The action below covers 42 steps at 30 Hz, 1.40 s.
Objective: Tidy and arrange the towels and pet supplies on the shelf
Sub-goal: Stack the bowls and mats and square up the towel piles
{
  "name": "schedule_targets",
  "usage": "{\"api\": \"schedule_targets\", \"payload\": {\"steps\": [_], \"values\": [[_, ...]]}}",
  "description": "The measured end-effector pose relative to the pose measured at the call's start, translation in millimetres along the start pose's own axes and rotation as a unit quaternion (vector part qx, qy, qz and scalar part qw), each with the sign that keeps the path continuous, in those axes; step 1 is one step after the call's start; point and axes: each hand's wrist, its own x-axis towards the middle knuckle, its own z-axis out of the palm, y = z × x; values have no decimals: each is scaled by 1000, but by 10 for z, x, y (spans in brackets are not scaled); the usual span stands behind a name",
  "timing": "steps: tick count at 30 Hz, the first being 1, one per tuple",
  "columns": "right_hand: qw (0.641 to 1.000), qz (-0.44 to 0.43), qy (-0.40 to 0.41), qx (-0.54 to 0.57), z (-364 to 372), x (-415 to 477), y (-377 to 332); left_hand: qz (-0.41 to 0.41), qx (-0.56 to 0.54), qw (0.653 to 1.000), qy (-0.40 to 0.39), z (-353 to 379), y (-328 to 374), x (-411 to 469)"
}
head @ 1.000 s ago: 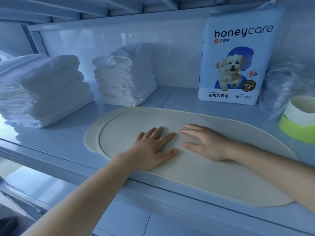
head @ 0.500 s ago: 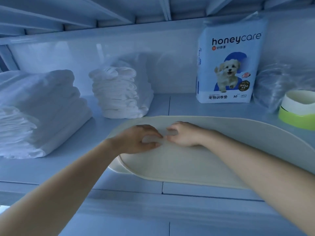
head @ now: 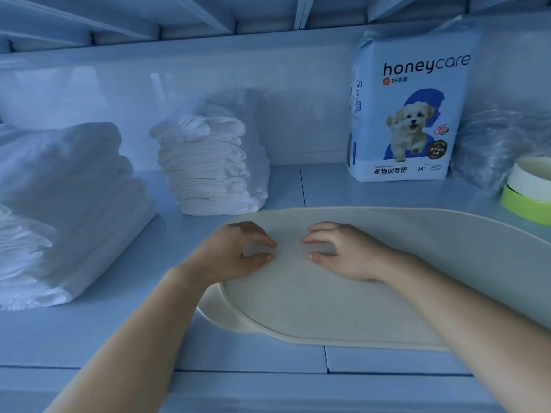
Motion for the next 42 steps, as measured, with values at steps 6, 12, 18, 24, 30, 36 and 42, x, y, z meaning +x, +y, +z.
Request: {"api": "schedule_targets", "payload": {"steps": [6, 12, 18, 24, 30, 36, 42], "values": [[1000, -9, 9, -9, 27, 28, 3, -43, 15, 999, -8, 22, -102, -16], [999, 22, 2, -35, 15, 29, 36, -64, 57, 995, -56, 30, -105, 25], [996, 62, -10, -60, -25, 18, 77, -90, 87, 990, -62, 59, -53, 10], [997, 60, -14, -50, -11, 21, 77, -132, 119, 981, -71, 120, -59, 22], [997, 55, -9, -48, -11, 13, 83, -125, 93, 988, 1, 23, -8, 20], [997, 58, -4, -42, -12, 11, 68, -130, 42, 988, 77, -40, -14, 24], [997, 58, -6, -50, -63, 23, -16, -171, 19, 983, 62, -74, -88, 30]]}}
